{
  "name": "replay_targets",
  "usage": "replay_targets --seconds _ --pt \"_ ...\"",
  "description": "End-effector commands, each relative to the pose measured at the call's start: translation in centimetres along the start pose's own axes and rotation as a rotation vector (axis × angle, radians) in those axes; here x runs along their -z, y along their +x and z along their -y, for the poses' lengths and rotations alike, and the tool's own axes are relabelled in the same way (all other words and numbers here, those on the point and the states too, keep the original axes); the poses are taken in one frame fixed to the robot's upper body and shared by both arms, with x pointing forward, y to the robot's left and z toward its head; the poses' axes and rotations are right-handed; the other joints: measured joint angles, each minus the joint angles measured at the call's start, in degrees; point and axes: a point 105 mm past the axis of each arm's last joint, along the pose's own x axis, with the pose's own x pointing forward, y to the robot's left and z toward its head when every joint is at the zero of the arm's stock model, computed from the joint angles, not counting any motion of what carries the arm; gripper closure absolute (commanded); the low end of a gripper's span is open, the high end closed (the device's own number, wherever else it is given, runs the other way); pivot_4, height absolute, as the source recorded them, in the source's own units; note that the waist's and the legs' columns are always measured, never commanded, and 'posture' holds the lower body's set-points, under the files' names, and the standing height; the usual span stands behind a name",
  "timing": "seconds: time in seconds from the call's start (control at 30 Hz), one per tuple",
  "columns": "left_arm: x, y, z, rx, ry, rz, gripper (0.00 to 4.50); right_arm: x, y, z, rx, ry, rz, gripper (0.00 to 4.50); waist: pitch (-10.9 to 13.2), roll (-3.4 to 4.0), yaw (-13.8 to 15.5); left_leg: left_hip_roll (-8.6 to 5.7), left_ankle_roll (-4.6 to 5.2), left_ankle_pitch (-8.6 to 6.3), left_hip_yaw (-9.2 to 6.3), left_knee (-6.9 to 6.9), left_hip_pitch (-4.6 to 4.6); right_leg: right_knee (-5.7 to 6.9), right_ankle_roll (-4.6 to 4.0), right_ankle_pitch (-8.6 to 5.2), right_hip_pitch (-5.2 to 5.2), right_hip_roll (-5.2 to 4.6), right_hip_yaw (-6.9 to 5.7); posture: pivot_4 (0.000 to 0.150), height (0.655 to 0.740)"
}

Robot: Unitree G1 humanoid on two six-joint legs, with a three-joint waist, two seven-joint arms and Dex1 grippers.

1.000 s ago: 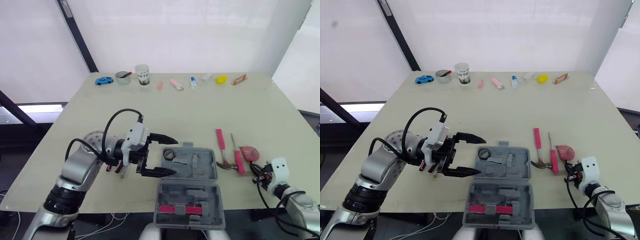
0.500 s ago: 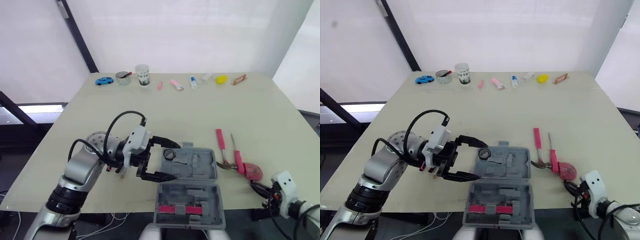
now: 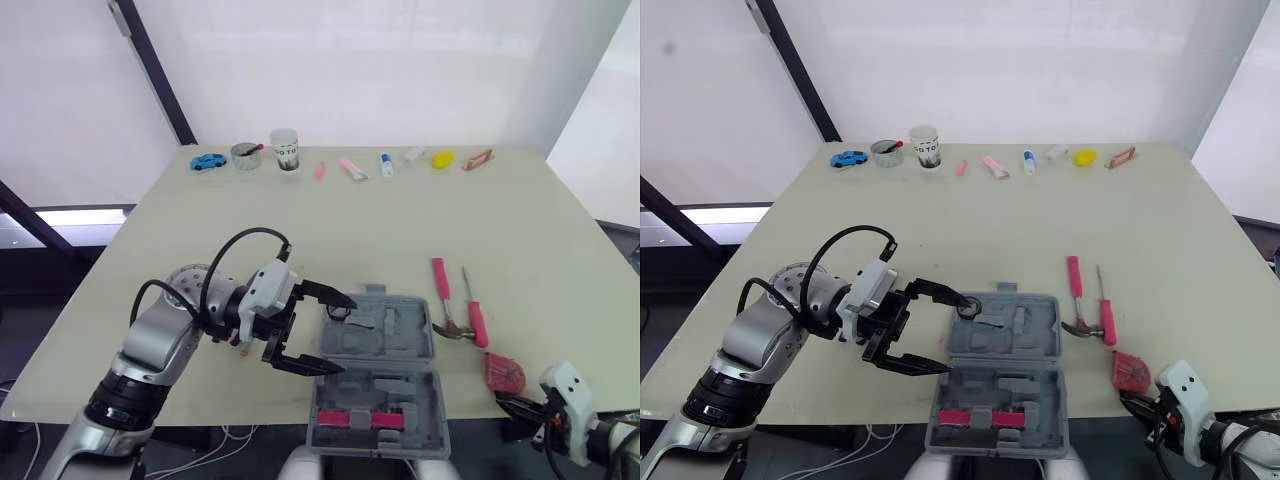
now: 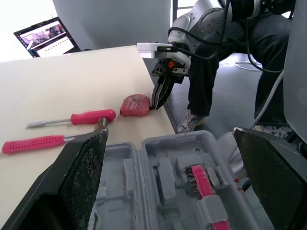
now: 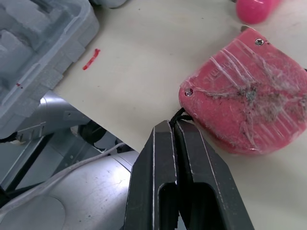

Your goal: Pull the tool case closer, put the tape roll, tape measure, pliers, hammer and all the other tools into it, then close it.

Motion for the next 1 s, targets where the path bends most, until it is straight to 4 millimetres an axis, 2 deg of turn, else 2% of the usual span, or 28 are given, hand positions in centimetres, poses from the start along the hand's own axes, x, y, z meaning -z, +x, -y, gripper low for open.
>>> replay_targets --seconds 0.03,0.13,0.3,0.37,0.5,0.63,0.7,0.77,0.9,1.0 --pt "-0.4 -0.2 0.2 0.004 0.027 -0.001 0.00 -0.3 -0.3 0.4 0.006 -0.021 0.022 4.41 0.0 0.00 0.0 0.00 0.00 0.00 0.00 0.00 0.00 0.00 0.00 0.00 0.00 0.00 0.00 0.150 0.7400" --pt "-0.3 -0.3 0.3 -0.001 0.023 -0.001 0.00 -0.4 -0.8 0.0 -0.037 -0.005 0.030 3.55 0.0 0.00 0.0 0.00 0.00 0.00 0.00 0.00 0.00 0.00 0.00 0.00 0.00 0.00 0.00 0.150 0.7400" --pt "-0.1 -0.4 0.4 -0.009 0.018 0.002 0.00 0.0 -2.1 -1.3 -0.136 0.039 0.009 1.05 0.0 -0.01 0.0 0.01 0.00 0.00 -0.01 0.00 0.00 -0.01 0.00 0.00 0.00 0.00 -0.01 0.150 0.7400" --pt "0.0 -0.4 0.5 -0.011 0.016 0.004 0.00 0.0 -2.5 -1.2 -0.132 0.033 0.007 0.09 0.0 -0.01 0.0 0.01 0.00 0.00 -0.01 0.00 -0.01 -0.01 0.00 0.00 0.00 0.00 0.00 0.150 0.7400" --pt "-0.2 -0.8 0.3 -0.054 0.017 0.040 0.00 -0.2 -4.1 -0.5 -0.120 -0.012 0.019 0.04 0.0 -0.02 0.0 0.02 0.00 0.00 0.01 0.04 0.01 0.00 0.00 0.00 0.00 0.00 0.02 0.150 0.7400" --pt "0.7 -1.7 0.5 -0.071 -0.006 0.013 0.00 -1.5 -5.3 0.5 -0.133 -0.142 0.087 0.04 0.0 -0.03 -0.1 0.04 0.00 0.00 0.02 0.06 0.03 0.00 0.02 -0.01 0.01 0.03 0.02 0.150 0.7400" --pt "0.8 -2.1 0.5 -0.078 -0.001 0.017 0.00 -2.9 -5.2 2.2 -0.084 -0.224 0.131 0.04 0.0 -0.07 -0.2 0.05 0.00 0.00 0.04 0.06 0.04 0.01 0.01 -0.01 0.01 0.04 0.03 0.150 0.7400" --pt "0.7 -2.4 0.4 -0.083 0.016 0.032 0.00 -3.7 -5.0 3.0 -0.080 -0.260 0.151 0.04 0.0 -0.11 -0.2 0.07 0.00 0.00 0.08 0.12 0.05 0.02 -0.07 -0.04 0.01 0.04 0.05 0.150 0.7400" --pt "-0.4 -2.7 0.2 -0.059 0.035 0.075 0.00 -4.0 -3.9 3.4 -0.134 -0.356 0.134 0.04 0.0 -0.15 0.2 0.05 0.00 0.00 0.16 0.16 0.02 0.03 -0.11 -0.03 0.02 0.04 0.03 0.150 0.7400" --pt "-0.5 -3.3 0.6 -0.006 0.008 0.047 0.00 -3.9 -2.8 3.9 -0.160 -0.408 0.113 0.04 0.1 -0.18 0.2 0.06 0.00 0.00 0.21 0.17 -0.04 0.02 0.05 0.07 0.02 0.07 -0.05 0.150 0.7400"
